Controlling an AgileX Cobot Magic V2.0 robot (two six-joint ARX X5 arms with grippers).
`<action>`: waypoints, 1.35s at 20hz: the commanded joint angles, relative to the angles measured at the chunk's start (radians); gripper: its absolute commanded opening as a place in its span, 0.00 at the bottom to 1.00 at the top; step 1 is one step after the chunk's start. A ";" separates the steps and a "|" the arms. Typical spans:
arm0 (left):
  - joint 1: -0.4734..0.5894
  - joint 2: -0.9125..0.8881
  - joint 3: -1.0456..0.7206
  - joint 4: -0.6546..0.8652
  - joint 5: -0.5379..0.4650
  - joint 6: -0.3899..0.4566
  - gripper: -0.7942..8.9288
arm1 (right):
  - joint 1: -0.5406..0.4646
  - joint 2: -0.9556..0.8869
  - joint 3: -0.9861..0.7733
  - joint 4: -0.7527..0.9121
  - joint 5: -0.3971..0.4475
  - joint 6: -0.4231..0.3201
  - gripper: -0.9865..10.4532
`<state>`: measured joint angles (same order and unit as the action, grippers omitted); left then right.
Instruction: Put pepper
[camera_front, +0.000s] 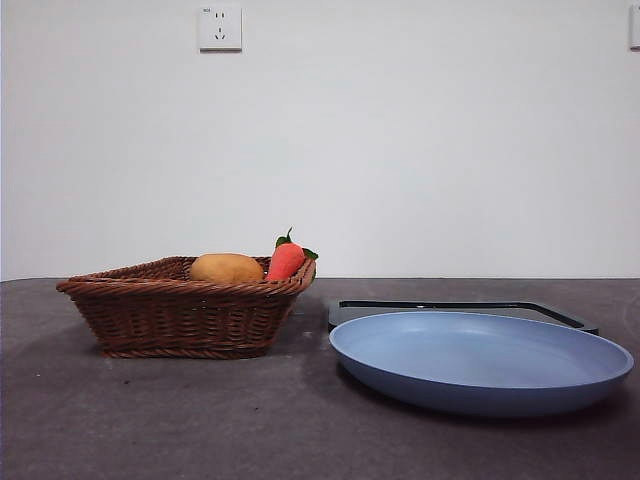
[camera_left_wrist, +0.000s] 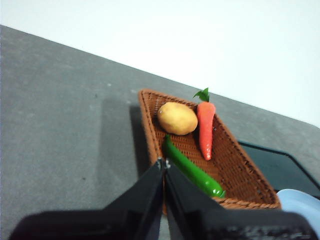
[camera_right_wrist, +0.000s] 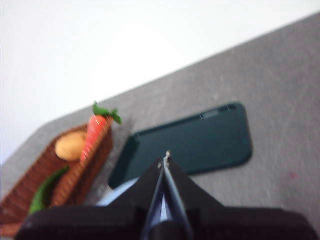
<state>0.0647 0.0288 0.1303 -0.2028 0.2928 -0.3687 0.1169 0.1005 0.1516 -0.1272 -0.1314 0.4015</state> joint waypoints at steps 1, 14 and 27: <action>0.002 0.032 0.057 -0.033 0.007 -0.013 0.09 | 0.002 0.062 0.076 0.000 -0.020 0.008 0.09; 0.002 0.357 0.376 -0.247 0.240 0.139 0.09 | 0.003 0.408 0.488 -0.437 -0.208 -0.215 0.09; 0.002 0.516 0.576 -0.539 0.318 0.346 0.13 | 0.005 0.580 0.740 -0.863 -0.260 -0.462 0.10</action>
<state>0.0647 0.5411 0.6933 -0.7471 0.6060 -0.0441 0.1184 0.6750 0.8764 -0.9962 -0.3901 -0.0460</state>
